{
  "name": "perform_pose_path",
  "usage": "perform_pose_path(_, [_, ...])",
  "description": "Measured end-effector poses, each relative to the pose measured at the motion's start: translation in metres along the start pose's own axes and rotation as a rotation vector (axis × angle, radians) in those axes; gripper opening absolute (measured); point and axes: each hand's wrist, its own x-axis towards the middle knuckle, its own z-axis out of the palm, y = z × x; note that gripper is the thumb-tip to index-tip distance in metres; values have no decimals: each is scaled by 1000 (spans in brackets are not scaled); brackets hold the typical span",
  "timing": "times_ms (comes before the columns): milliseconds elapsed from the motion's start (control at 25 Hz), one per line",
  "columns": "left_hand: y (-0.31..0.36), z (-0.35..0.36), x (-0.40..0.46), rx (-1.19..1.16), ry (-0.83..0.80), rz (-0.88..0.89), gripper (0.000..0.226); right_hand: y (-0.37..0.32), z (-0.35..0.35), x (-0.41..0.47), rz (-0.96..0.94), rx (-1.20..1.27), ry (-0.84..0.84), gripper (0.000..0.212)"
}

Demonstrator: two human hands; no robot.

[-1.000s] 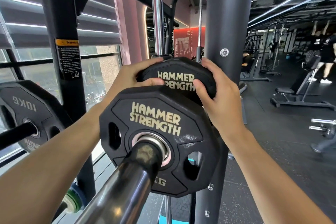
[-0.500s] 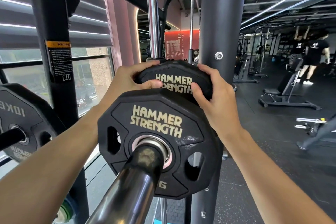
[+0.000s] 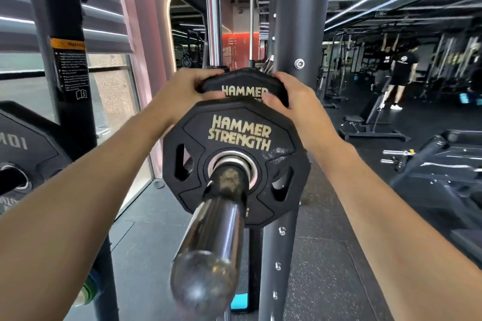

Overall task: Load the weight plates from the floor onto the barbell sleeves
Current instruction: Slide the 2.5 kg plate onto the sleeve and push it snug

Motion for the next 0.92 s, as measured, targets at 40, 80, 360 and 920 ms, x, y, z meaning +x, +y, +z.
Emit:
perform_pose_path(40, [3,-2,-5,-21,2,-26,47,-9,-4,-3,-22,2,32,36])
perform_pose_path(80, [8,-5,-13,-48,42,-33,37,-17,-9,-8,-53,-1,95,32])
perform_pose_path(360, [50,-3,-109,-128,149,242,31,-87,-23,-69,-149,29,119,28])
perform_pose_path(920, [13,11,-91,409,6,212,117,-66,16,-78,-79,-481,-36,126])
